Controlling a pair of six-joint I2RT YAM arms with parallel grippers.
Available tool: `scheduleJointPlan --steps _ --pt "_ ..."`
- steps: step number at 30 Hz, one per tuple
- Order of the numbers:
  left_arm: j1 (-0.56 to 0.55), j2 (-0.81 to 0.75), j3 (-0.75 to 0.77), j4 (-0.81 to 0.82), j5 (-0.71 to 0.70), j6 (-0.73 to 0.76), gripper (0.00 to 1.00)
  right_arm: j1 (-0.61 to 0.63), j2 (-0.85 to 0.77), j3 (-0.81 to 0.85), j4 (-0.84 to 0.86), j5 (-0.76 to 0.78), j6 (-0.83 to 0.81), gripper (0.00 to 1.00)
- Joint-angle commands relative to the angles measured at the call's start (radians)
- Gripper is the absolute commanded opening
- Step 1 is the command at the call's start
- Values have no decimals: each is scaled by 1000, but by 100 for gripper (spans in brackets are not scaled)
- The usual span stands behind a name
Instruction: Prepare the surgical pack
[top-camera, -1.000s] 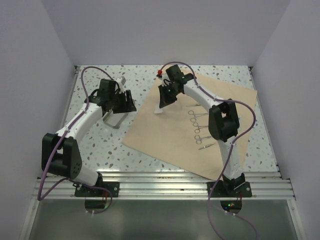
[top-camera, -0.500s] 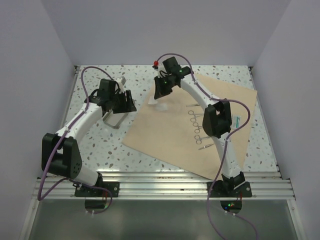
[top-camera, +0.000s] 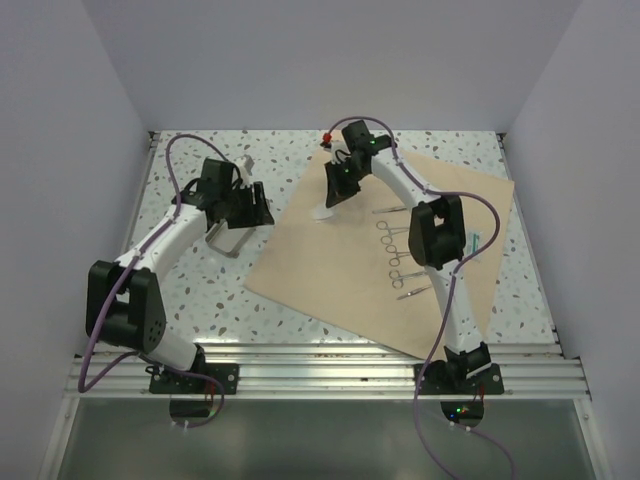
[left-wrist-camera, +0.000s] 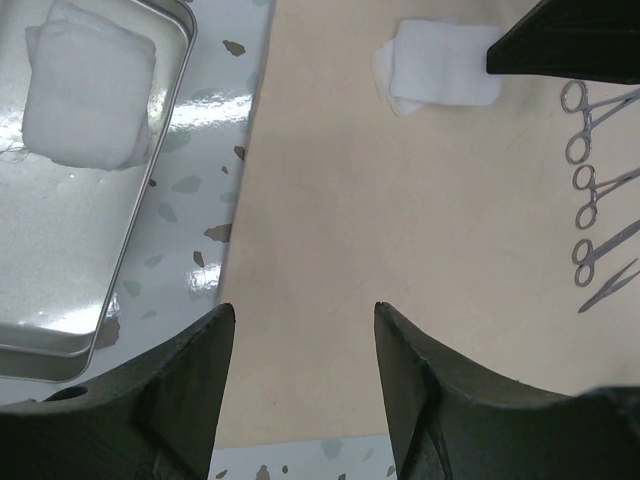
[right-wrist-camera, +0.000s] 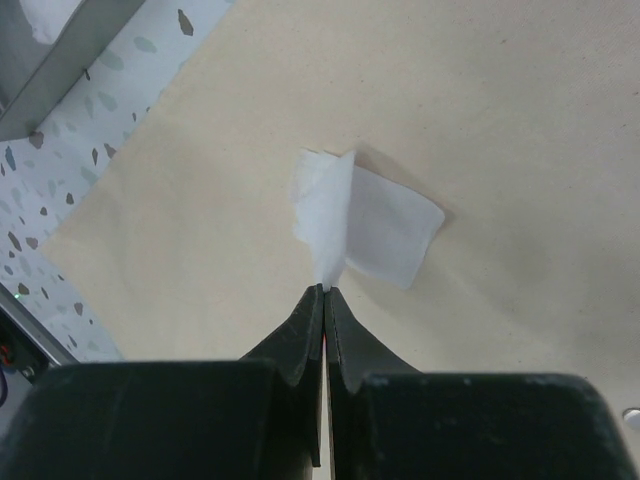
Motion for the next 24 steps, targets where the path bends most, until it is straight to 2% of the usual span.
scheduleJointPlan --steps 1,7,14,24 --pt "2 18 15 43 28 7 62 3 -13 -10 -34 -18 -41 0" --pt "2 18 18 40 29 17 62 4 1 4 -31 -40 -45 0" --pt "2 17 17 39 28 20 63 18 -102 -58 -3 -94 -42 0" --pt "2 21 11 51 42 23 63 60 -145 -48 1 -110 -42 0"
